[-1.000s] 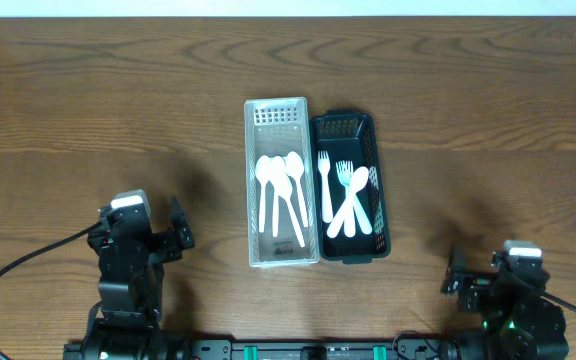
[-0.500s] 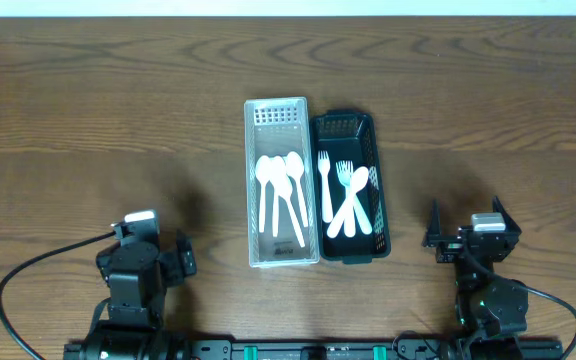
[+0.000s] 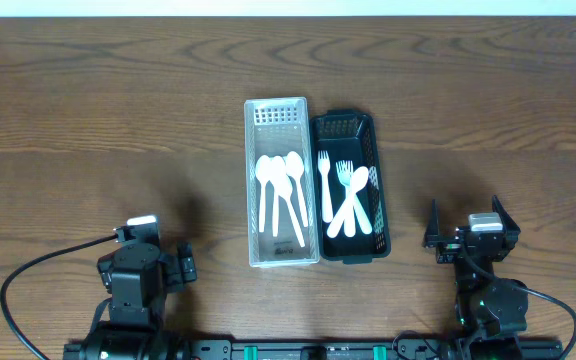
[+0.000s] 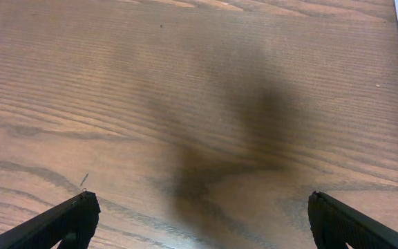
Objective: Pack container
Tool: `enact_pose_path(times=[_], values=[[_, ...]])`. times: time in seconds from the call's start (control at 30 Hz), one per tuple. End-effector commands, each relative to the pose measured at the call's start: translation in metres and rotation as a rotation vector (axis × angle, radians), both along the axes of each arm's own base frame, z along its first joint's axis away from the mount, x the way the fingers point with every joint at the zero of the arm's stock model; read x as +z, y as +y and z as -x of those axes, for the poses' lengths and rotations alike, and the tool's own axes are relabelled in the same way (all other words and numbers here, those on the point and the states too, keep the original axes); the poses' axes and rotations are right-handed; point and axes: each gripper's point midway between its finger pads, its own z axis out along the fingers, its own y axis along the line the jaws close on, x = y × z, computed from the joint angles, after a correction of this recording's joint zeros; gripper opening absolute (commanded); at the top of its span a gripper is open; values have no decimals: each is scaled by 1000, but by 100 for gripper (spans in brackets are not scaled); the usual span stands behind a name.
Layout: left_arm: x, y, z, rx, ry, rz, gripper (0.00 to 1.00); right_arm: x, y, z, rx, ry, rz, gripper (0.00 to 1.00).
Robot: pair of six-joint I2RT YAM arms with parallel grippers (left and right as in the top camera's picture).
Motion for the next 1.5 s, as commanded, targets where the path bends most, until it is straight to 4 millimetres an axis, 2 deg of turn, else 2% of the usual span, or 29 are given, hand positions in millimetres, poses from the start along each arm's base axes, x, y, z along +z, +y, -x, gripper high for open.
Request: enact_pose_path(times=[0.0, 0.7, 0.8, 0.9, 1.0, 1.1, 1.23, 1.37, 1.47], values=[[2, 1, 0, 9, -8, 1, 98, 0, 2, 0, 14, -5, 15, 99], [1, 0, 3, 6, -3, 6, 98, 0, 2, 0, 14, -5, 15, 99], [11, -8, 2, -30, -66, 48, 98, 0, 2, 0, 14, -5, 15, 99], [29, -8, 1, -32, -184, 57, 98, 0, 2, 0, 14, -5, 15, 99], [38, -6, 0, -31, -273, 51, 98, 0, 2, 0, 14, -5, 15, 99], [43, -6, -9, -51, -377, 27, 98, 0, 2, 0, 14, -5, 15, 99], [48, -9, -37, -84, -526, -19, 98, 0, 2, 0, 14, -5, 15, 99], [49, -11, -56, -108, -687, -75, 98, 0, 2, 0, 14, -5, 15, 99], [39, -11, -56, -112, -644, -75, 98, 0, 2, 0, 14, -5, 15, 99]])
